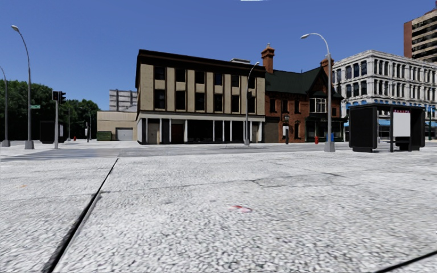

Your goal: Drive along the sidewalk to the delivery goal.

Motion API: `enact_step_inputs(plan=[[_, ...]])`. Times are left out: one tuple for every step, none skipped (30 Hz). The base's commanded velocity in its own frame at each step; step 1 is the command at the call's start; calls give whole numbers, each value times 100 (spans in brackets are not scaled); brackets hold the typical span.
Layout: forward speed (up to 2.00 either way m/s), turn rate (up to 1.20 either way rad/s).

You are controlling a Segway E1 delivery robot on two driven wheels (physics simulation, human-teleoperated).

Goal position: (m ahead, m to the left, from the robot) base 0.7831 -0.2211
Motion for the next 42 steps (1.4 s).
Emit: enact_step_inputs(plan=[[157, -56], [157, -56], [155, -56], [149, -56], [149, -56], [135, -56], [118, -38], [91, 0], [91, 0], [57, 0], [16, 0], [16, 0], [0, 0], [0, 0], [0, 0], [0, 0], [0, 0], [0, 0], [0, 0], [0, 0], [0, 0], [0, 0], [0, 0], [0, 0], [0, 0], [0, 0], [0, 0], [0, 0], [0, 0], [0, 0], [0, 0], [0, 0], [0, 0], [0, 0], [0, 0], [0, 0], [0, 0], [0, 0], [0, 0], [0, 0], [0, 0], [0, 0]])
